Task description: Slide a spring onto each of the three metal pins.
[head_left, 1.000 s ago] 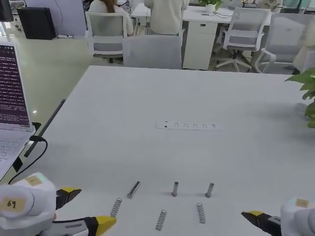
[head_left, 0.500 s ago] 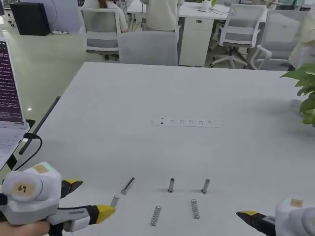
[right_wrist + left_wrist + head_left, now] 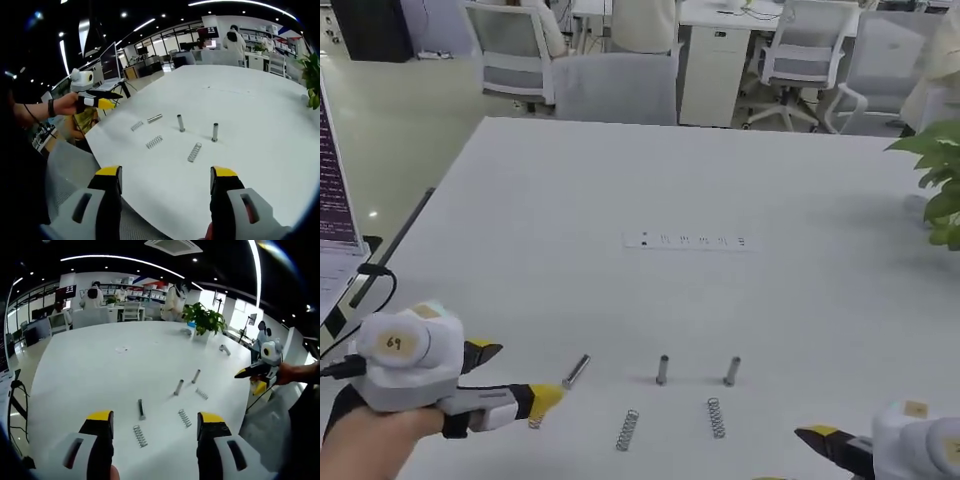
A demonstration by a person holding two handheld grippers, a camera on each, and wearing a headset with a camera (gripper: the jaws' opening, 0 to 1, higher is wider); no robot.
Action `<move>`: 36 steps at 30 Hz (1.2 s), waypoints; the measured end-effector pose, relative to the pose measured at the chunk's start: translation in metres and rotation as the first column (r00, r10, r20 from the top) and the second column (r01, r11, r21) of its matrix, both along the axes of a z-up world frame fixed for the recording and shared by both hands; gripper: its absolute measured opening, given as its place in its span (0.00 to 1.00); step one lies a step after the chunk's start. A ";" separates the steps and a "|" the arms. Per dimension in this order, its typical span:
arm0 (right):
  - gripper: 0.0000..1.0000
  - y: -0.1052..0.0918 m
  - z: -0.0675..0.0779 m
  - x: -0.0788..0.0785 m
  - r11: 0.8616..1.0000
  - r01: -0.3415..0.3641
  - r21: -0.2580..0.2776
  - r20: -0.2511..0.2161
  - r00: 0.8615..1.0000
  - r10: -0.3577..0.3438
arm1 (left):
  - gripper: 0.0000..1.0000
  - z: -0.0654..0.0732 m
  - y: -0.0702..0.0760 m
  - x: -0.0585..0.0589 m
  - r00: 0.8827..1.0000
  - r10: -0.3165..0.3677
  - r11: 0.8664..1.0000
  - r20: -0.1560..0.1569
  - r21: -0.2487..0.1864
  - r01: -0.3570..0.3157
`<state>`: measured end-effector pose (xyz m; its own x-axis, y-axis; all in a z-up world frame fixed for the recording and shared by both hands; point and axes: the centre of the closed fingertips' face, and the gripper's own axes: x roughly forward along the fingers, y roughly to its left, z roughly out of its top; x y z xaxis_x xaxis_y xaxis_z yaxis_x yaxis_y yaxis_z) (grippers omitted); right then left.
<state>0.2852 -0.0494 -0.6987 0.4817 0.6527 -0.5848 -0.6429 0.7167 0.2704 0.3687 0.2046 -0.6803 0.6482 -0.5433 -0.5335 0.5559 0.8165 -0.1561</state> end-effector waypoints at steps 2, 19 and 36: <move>0.70 0.001 -0.001 0.000 1.000 -0.002 0.001 -0.001 1.000 0.002 | 0.63 -0.003 -0.003 0.003 1.000 -0.008 1.000 -0.006 0.000 0.008; 0.70 0.000 -0.004 0.000 1.000 -0.006 -0.003 -0.016 1.000 0.006 | 0.57 -0.020 -0.020 0.039 0.999 0.013 0.999 -0.042 -0.046 -0.015; 0.70 -0.004 -0.003 0.003 1.000 -0.001 -0.003 -0.013 1.000 0.001 | 0.48 -0.053 -0.029 0.064 0.993 0.021 1.000 -0.114 -0.020 -0.023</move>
